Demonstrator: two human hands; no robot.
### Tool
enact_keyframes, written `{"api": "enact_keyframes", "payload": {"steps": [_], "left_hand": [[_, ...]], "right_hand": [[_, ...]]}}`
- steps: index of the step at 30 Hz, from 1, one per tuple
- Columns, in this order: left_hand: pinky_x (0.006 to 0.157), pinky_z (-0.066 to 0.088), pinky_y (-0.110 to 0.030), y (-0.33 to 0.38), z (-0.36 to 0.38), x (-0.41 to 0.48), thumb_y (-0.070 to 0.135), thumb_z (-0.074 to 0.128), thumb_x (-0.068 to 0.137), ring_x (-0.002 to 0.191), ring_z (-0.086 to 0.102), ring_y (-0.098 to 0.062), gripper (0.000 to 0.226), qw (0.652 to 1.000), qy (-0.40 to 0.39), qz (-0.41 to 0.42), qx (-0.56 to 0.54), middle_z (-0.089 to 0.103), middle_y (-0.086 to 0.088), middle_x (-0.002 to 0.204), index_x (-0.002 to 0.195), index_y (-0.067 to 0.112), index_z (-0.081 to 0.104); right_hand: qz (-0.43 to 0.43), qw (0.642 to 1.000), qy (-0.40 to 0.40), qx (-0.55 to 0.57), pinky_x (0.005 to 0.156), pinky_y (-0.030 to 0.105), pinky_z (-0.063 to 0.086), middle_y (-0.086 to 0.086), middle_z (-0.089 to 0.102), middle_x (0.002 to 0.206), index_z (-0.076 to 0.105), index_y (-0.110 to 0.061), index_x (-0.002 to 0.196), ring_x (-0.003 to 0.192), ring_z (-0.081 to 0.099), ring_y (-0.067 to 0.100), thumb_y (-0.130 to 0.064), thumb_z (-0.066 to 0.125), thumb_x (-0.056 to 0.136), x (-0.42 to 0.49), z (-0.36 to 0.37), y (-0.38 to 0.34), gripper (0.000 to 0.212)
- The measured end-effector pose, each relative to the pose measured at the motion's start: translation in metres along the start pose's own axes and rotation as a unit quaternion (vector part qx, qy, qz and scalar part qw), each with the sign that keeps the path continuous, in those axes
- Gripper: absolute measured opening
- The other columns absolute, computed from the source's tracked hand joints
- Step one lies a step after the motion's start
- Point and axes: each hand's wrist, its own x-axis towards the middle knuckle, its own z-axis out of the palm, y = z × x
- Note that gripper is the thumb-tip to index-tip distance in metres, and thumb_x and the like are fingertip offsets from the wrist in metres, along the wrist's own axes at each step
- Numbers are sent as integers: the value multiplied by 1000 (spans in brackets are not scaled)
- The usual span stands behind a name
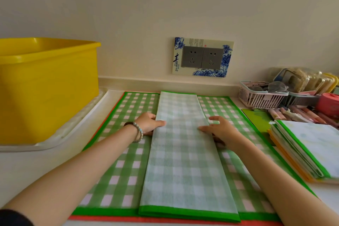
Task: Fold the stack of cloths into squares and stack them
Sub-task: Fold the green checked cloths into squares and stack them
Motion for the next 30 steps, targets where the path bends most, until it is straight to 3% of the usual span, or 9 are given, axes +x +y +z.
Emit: {"api": "enact_keyframes", "payload": {"steps": [3, 7, 10, 12, 18, 21, 23, 27, 30], "left_hand": [[75, 54, -29, 3, -7, -22, 29, 70, 83, 96, 62, -18, 65, 995, 6, 50, 91, 61, -5, 116, 136, 8, 39], [96, 44, -26, -2, -24, -64, 40, 67, 82, 113, 48, -5, 64, 944, -35, 196, 264, 41, 10, 139, 138, 29, 37], [104, 36, -21, -12, -29, -92, 48, 67, 79, 118, 41, 7, 55, 923, -117, 240, 277, 41, 22, 133, 129, 39, 47], [105, 31, -15, -19, -29, -104, 55, 66, 75, 123, 36, 10, 62, 909, -158, 241, 301, 39, 27, 135, 131, 41, 45], [114, 12, -20, -29, -32, -117, 65, 69, 65, 138, 9, 6, 102, 877, -232, 204, 368, 7, 28, 152, 147, 43, 13], [113, -7, -22, -29, -32, -121, 79, 58, 53, 139, -14, 5, 121, 839, -265, 205, 429, -15, 27, 151, 148, 38, -5], [112, -15, -26, -30, -31, -120, 91, 46, 44, 136, -25, 4, 131, 818, -277, 203, 461, -25, 25, 150, 147, 37, -14], [114, -17, -31, -30, -30, -118, 94, 43, 41, 135, -32, 1, 135, 800, -294, 183, 490, -33, 24, 147, 144, 38, -23], [113, -18, -30, -27, -28, -118, 90, 46, 44, 134, -33, 1, 133, 792, -297, 174, 505, -33, 22, 147, 143, 37, -25]], "right_hand": [[-30, 999, 9, -12, 74, 35, 55, 8, 62, 111, 43, -12, 129, 81, 64, 20, -18, 74, 79, 2, -9, 1, 59], [-211, 965, 41, -153, 83, 28, 53, -3, 64, 109, 57, -23, 111, 96, 64, 15, -9, 61, 88, -14, -21, 7, 27], [-326, 909, -4, -261, 92, 18, 45, -21, 59, 114, 55, -39, 112, 104, 57, -2, -7, 55, 91, -43, -29, 17, 39], [-339, 872, -64, -346, 95, 16, 40, -28, 49, 124, 44, -51, 120, 108, 51, -5, -8, 54, 91, -59, -34, 25, 53], [-366, 827, -124, -409, 102, 14, 35, -31, 44, 132, 35, -60, 125, 117, 47, -8, -20, 58, 91, -78, -47, 35, 58], [-416, 767, -143, -466, 104, 12, 30, -29, 39, 136, 31, -59, 128, 122, 43, -6, -32, 53, 93, -82, -52, 34, 50], [-467, 719, -128, -498, 103, 20, 40, -22, 45, 137, 37, -51, 133, 122, 49, 1, -37, 49, 93, -81, -55, 32, 44], [-572, 571, -118, -577, 89, 35, 54, -1, 58, 131, 48, -23, 136, 116, 59, 18, -15, 71, 80, -71, -58, 31, 61], [-589, 558, -112, -574, 89, 35, 54, 2, 58, 132, 43, -20, 139, 116, 60, 20, -14, 57, 88, -70, -53, 29, 53]]}}
